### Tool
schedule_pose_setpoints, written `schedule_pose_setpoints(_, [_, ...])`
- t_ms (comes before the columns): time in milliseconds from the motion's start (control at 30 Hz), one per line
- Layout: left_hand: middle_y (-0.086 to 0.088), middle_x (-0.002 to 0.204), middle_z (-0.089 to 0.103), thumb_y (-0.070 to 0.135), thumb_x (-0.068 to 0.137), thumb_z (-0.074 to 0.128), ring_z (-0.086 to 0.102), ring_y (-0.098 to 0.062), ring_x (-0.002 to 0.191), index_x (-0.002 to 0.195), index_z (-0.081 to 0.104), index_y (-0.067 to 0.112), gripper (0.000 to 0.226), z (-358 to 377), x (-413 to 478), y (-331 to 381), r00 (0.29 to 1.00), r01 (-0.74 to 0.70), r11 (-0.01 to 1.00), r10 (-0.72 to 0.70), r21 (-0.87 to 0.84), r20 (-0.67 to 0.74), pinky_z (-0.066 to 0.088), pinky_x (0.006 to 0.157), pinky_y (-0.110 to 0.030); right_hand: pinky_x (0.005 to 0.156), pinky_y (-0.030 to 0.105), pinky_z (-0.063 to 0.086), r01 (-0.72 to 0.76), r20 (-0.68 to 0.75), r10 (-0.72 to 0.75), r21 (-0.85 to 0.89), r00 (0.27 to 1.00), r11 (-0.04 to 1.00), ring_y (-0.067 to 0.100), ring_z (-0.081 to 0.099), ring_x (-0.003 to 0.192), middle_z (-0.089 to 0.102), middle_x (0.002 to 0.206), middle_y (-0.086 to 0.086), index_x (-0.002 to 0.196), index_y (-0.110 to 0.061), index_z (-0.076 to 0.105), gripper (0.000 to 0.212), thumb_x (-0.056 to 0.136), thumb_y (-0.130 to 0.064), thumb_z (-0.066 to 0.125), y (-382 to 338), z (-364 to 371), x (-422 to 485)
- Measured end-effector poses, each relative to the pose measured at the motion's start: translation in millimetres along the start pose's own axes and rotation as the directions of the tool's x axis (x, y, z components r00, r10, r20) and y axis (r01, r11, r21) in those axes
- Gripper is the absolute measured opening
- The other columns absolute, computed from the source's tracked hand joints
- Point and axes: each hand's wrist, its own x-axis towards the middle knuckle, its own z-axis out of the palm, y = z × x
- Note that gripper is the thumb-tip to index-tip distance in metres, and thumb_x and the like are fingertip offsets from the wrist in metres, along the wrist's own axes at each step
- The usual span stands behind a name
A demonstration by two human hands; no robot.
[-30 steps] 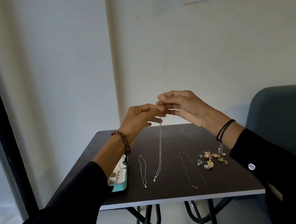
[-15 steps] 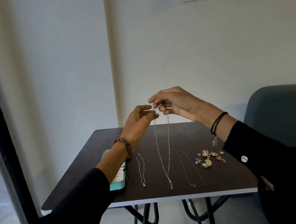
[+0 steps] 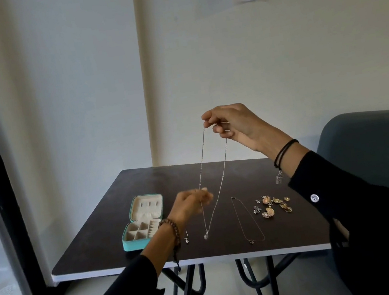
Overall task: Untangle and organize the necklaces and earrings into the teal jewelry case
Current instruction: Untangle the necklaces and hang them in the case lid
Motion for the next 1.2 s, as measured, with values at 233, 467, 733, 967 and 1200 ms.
schedule_pose_setpoints(233, [-0.016, 0.108, 0.073, 0.021, 0.104, 0.048, 0.07, -0.029, 0.105, 0.108, 0.065, -0.005, 0.032, 3, -11, -41, 0.984, 0.029, 0.999, -0.036, 0.045, 0.174, 0.056, 0.096, -0.038, 0.05, 0.022, 0.029, 0.017, -0.107, -0.001, 0.142, 0.994, 0.99, 0.013, 0.05, 0.057, 0.072, 0.085, 0.009, 0.096, -0.002, 0.073, 0.018, 0.088, 0.0, 0.057, -4, -12, 14])
schedule_pose_setpoints(467, [-0.019, 0.097, 0.074, 0.004, 0.091, 0.066, 0.075, -0.025, 0.087, 0.101, 0.067, -0.001, 0.011, 1, -18, -54, 0.986, -0.047, 0.999, 0.048, -0.008, 0.162, 0.06, 0.082, -0.034, 0.051, 0.022, 0.034, 0.013, -0.163, -0.001, 0.072, 0.987, 0.997, 0.016, 0.054, 0.061, 0.073, 0.085, 0.008, 0.095, -0.004, 0.075, 0.018, 0.086, -0.001, 0.059, 8, -28, 26])
schedule_pose_setpoints(733, [-0.006, 0.098, 0.067, 0.01, 0.094, 0.064, 0.074, -0.018, 0.077, 0.108, 0.044, 0.023, 0.028, 12, -27, -56, 0.928, -0.372, 0.893, 0.348, 0.254, 0.136, 0.061, 0.074, -0.029, 0.05, 0.021, 0.036, -0.012, -0.316, 0.002, -0.029, 0.949, 0.999, 0.013, 0.054, 0.057, 0.073, 0.087, 0.009, 0.091, -0.005, 0.075, 0.014, 0.085, -0.005, 0.063, 29, -46, 39])
schedule_pose_setpoints(967, [0.001, 0.098, 0.069, 0.017, 0.095, 0.064, 0.072, -0.008, 0.082, 0.121, 0.052, 0.018, 0.028, 19, -27, -63, 0.902, -0.424, 0.826, 0.347, 0.372, 0.257, 0.058, 0.074, -0.02, 0.05, 0.02, 0.037, -0.026, -0.302, 0.01, -0.049, 0.953, 0.998, 0.013, 0.056, 0.06, 0.074, 0.087, 0.008, 0.093, -0.004, 0.077, 0.016, 0.085, -0.006, 0.064, 42, -51, 43])
schedule_pose_setpoints(1200, [0.003, 0.102, 0.068, 0.027, 0.098, 0.06, 0.068, -0.014, 0.09, 0.114, 0.066, 0.013, 0.022, 13, -23, -62, 0.902, -0.428, 0.693, 0.283, 0.58, 0.326, 0.057, 0.082, -0.032, 0.05, 0.02, 0.037, -0.009, -0.289, -0.015, -0.082, 0.957, 0.997, 0.013, 0.057, 0.061, 0.075, 0.084, 0.006, 0.087, -0.006, 0.077, 0.009, 0.086, -0.011, 0.07, 49, -47, 50])
